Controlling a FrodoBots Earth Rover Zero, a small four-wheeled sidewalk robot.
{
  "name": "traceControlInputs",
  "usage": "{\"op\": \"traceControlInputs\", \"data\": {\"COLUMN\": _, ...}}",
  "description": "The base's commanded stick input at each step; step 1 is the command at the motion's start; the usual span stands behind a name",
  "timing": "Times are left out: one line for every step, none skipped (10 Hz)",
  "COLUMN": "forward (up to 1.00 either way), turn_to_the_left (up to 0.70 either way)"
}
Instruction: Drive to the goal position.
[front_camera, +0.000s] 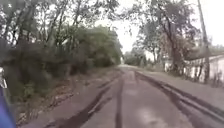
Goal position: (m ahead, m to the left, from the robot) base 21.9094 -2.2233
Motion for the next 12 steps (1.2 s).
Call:
{"op": "traceControlInputs", "data": {"forward": 0.7, "turn_to_the_left": -0.01}}
{"op": "traceControlInputs", "data": {"forward": 0.7, "turn_to_the_left": -0.01}}
{"op": "traceControlInputs", "data": {"forward": 0.7, "turn_to_the_left": -0.01}}
{"op": "traceControlInputs", "data": {"forward": 0.7, "turn_to_the_left": -0.27}}
{"op": "traceControlInputs", "data": {"forward": 0.7, "turn_to_the_left": -0.3}}
{"op": "traceControlInputs", "data": {"forward": 0.7, "turn_to_the_left": -0.32}}
{"op": "traceControlInputs", "data": {"forward": 0.7, "turn_to_the_left": -0.08}}
{"op": "traceControlInputs", "data": {"forward": 0.7, "turn_to_the_left": -0.01}}
{"op": "traceControlInputs", "data": {"forward": 0.7, "turn_to_the_left": -0.03}}
{"op": "traceControlInputs", "data": {"forward": 0.7, "turn_to_the_left": -0.12}}
{"op": "traceControlInputs", "data": {"forward": 0.7, "turn_to_the_left": -0.27}}
{"op": "traceControlInputs", "data": {"forward": 0.7, "turn_to_the_left": -0.25}}
